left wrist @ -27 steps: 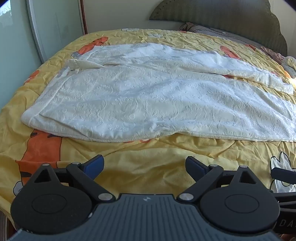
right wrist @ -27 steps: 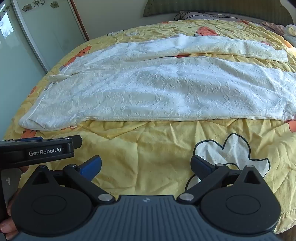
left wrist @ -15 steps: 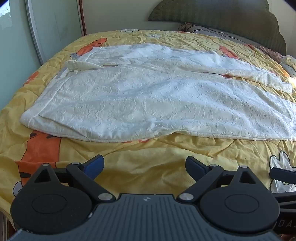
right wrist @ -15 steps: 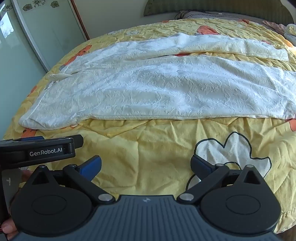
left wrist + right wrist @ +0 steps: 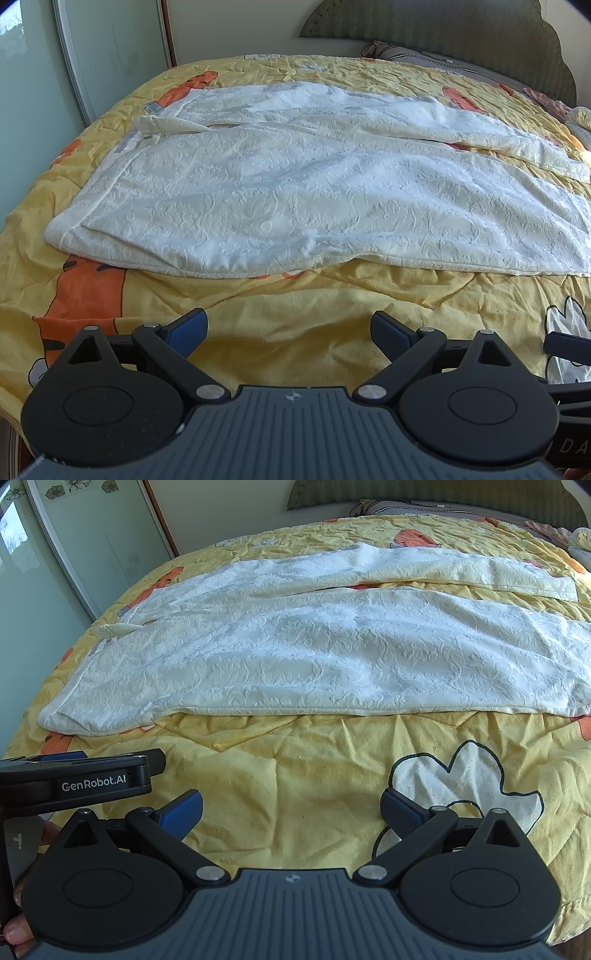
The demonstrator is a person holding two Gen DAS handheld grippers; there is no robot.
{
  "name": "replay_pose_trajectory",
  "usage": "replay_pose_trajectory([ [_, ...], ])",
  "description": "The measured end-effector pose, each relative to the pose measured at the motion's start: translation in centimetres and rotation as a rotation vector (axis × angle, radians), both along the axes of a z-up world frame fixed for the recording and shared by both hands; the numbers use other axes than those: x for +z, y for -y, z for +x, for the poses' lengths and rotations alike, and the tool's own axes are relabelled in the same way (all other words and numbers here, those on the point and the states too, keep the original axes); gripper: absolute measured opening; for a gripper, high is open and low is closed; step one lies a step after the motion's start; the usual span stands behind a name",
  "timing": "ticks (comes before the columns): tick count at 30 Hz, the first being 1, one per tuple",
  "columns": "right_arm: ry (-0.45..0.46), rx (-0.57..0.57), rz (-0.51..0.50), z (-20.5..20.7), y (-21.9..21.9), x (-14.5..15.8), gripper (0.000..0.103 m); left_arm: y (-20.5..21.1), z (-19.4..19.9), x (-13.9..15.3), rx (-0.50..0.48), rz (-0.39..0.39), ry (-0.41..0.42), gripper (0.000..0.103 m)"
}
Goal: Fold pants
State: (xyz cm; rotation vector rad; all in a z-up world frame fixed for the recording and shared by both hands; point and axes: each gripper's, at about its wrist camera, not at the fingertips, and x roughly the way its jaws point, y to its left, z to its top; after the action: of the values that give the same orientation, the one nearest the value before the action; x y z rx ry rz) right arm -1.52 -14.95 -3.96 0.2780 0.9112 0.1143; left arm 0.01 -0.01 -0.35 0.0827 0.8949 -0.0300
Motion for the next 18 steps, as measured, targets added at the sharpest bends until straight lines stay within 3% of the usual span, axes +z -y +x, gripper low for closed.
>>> replay_pose_trajectory([
  [18, -0.001, 0.000, 0.001, -0.06, 0.06, 0.05, 0.103, 0.07, -0.04, -0.20, -0.004, 0.005, -0.006, 0.097],
])
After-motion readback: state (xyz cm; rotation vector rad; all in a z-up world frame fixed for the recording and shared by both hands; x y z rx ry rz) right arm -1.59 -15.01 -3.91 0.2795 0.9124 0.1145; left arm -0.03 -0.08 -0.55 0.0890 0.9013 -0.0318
